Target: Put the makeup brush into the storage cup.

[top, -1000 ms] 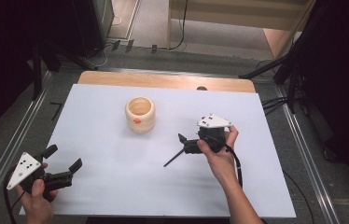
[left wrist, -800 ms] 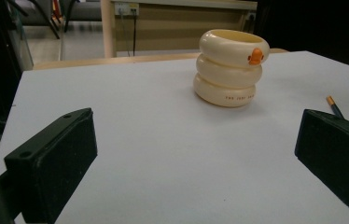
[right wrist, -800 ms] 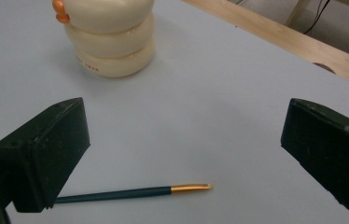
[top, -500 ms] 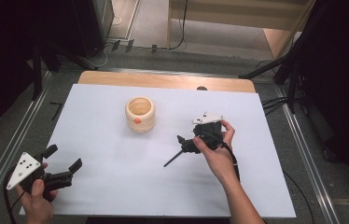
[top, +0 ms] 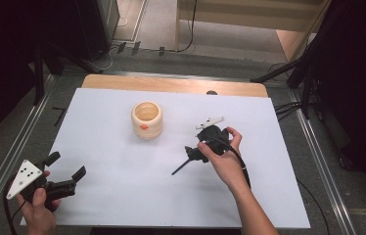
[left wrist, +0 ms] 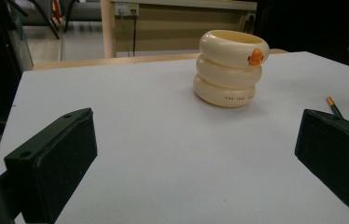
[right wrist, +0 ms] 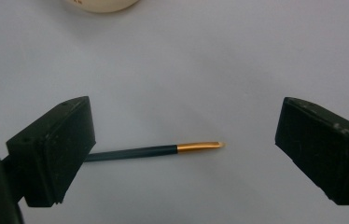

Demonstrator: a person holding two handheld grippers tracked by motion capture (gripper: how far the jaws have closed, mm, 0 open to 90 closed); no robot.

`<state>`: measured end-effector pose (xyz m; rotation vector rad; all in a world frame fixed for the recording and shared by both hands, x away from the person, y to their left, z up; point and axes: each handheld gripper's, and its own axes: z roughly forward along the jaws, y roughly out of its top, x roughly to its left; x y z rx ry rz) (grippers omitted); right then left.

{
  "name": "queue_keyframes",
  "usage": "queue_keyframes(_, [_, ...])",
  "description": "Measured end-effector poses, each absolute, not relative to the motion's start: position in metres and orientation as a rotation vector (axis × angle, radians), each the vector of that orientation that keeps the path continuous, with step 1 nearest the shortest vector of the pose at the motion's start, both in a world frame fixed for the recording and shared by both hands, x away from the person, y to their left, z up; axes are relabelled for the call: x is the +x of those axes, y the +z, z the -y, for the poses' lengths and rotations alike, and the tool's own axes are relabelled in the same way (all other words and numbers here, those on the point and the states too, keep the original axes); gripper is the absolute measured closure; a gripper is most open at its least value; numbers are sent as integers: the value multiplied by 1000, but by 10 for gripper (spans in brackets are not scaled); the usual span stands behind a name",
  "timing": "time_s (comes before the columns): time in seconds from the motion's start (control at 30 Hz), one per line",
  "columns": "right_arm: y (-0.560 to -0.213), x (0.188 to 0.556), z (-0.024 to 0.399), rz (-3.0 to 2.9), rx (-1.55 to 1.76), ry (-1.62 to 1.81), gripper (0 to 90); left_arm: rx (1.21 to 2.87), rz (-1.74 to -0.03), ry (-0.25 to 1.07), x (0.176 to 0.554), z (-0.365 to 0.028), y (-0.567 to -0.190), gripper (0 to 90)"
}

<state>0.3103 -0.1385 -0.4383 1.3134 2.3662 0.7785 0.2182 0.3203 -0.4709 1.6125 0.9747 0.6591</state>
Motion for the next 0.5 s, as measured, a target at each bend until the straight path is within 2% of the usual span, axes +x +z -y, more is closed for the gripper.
queue_keyframes(0.5, [-451,320,129,-2446,1458,587,67,1614,-977,660,219,-321,-471,0])
